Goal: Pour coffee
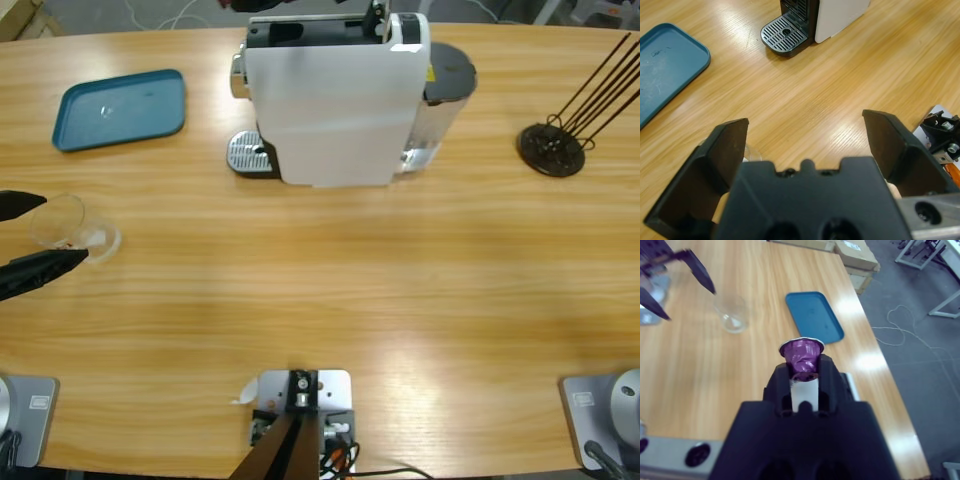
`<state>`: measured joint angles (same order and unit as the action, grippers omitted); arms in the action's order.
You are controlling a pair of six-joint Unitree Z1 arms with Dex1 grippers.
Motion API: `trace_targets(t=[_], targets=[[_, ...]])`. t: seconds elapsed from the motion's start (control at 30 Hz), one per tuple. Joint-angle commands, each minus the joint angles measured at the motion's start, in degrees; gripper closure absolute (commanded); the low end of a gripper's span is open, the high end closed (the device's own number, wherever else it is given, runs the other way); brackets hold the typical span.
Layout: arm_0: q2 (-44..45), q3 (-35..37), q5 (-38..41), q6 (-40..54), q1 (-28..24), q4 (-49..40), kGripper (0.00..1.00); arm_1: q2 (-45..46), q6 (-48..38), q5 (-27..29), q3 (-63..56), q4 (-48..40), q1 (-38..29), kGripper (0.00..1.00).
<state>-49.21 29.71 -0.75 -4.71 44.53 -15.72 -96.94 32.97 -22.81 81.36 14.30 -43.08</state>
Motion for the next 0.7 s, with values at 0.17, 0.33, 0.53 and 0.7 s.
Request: trace_targets(t=[0.17,0.33,0.53,0.7], targets=[[0.25,-2.34,0.66,-0.82,-0.59,0.41,0.018,-8.58,2.4,-3.19,0.82,-1.52,4.63,1.0],[0.25,-2.37,0.66,-0.82,-0.59,0.43,0.018,-8.95,2.01,-3.0,0.82,-2.52,5.48,1.0],[0.71,-2.46,0.57,-0.82,-0.59,0.34,0.023,-9.0,2.24,-3.15,0.47,-2.43,7.46,1.0],[0.73,-2.51,0.57,-0.82,-0.59,0.41,0.023,-9.06,2.31,-3.14,0.08,-2.27,7.66,1.0]])
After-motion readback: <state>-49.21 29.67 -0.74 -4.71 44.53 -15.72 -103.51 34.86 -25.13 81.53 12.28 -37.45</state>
